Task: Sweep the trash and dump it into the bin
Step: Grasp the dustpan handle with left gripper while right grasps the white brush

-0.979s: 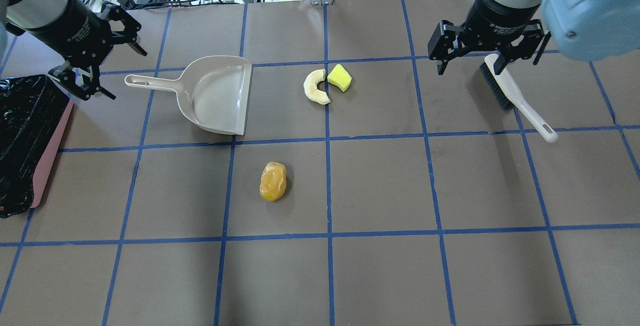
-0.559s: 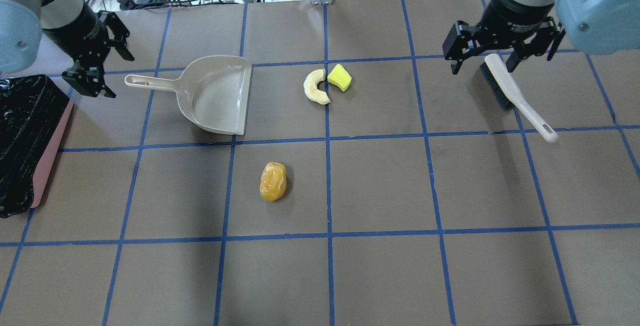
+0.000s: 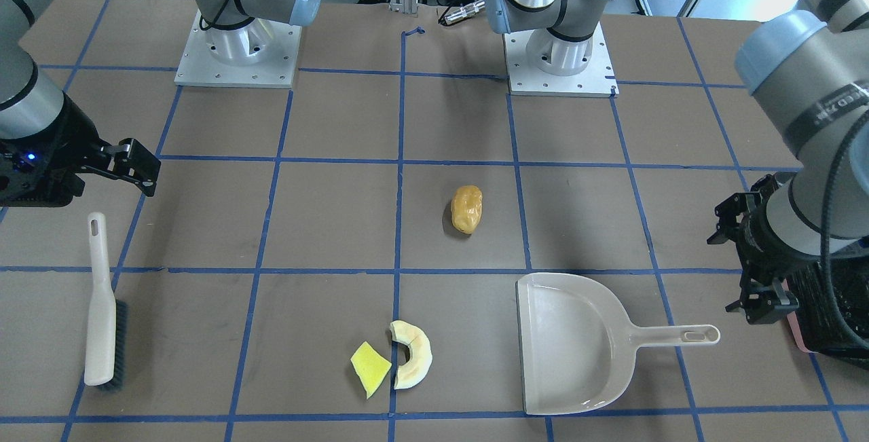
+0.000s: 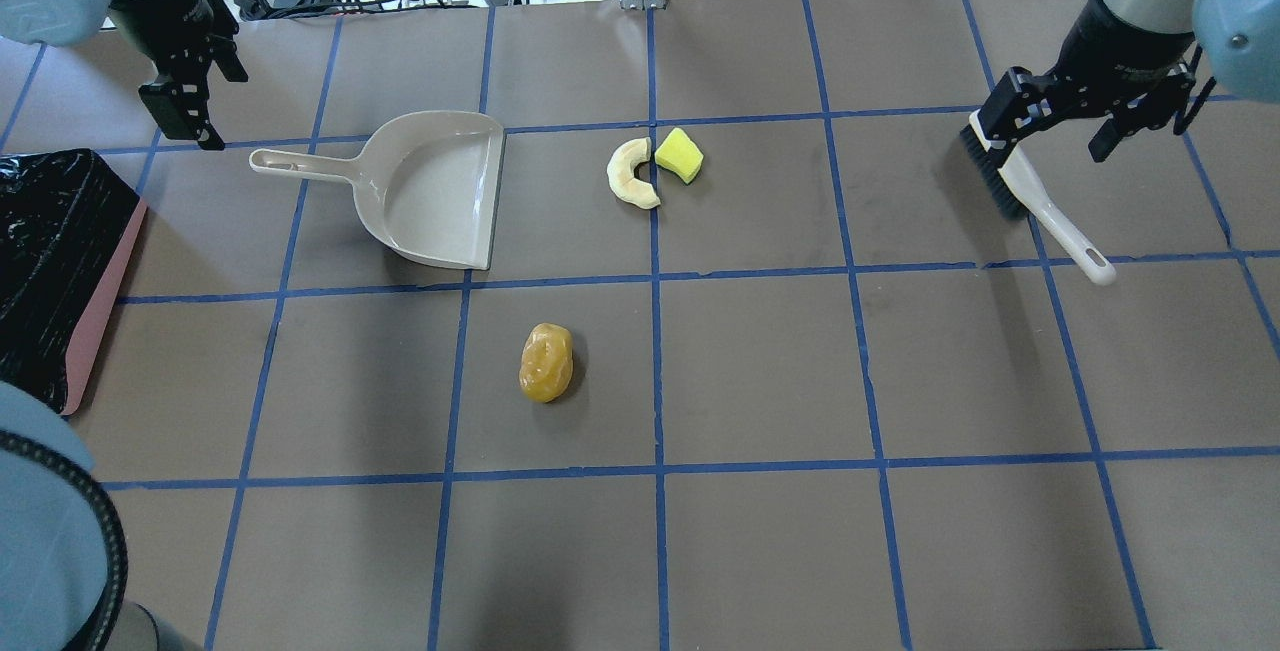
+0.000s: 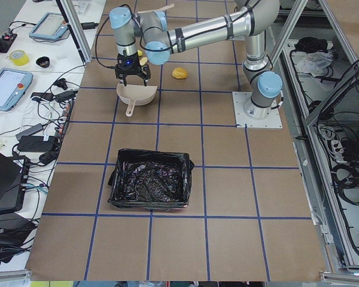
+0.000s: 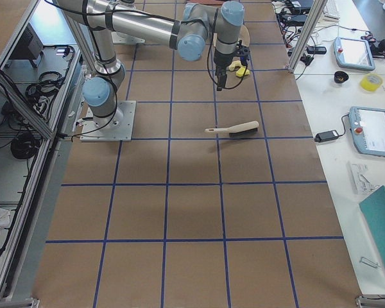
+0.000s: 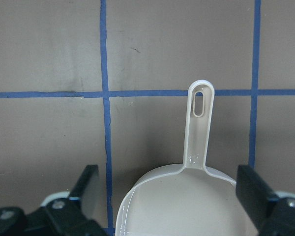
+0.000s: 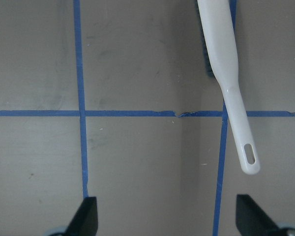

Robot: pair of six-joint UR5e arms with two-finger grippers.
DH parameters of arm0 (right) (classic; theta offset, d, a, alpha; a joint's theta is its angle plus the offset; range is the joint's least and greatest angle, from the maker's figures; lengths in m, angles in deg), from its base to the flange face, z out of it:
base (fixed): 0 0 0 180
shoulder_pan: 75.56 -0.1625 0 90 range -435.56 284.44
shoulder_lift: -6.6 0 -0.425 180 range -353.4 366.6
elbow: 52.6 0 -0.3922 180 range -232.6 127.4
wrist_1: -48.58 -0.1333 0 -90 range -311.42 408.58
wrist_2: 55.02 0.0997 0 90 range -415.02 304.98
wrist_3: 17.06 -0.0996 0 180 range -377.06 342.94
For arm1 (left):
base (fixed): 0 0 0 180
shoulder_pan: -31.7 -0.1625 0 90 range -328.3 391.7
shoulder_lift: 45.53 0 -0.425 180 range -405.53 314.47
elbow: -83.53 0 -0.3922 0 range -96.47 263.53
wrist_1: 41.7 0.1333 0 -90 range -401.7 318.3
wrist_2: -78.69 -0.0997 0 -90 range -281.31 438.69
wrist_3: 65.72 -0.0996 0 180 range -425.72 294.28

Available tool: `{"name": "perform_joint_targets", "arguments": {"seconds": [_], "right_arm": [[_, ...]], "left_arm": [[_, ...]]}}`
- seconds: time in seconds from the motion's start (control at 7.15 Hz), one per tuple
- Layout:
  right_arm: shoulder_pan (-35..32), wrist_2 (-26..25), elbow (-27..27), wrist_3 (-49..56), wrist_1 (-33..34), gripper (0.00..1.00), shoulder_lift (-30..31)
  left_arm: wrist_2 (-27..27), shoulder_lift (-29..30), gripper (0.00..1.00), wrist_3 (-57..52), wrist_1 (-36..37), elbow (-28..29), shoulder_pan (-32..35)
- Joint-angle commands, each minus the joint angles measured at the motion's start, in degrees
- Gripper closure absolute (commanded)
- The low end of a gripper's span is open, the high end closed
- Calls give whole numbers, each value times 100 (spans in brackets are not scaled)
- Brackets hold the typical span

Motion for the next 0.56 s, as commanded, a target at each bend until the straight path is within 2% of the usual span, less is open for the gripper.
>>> {"name": "perform_joint_targets", "arguments": {"seconds": [0.0,0.28,0.42], "right_arm": [[415,-11,665,838,817,0,-30],[777,-37,1061,1911,1590,0,-240],[987,-11,1228,2289,1812,0,-397]], "left_arm": [[171,710,0,11,-87,566,-17],[216,1098,0,204,-17,612,-17],[199,1074,0,214,79,473,-8]]}}
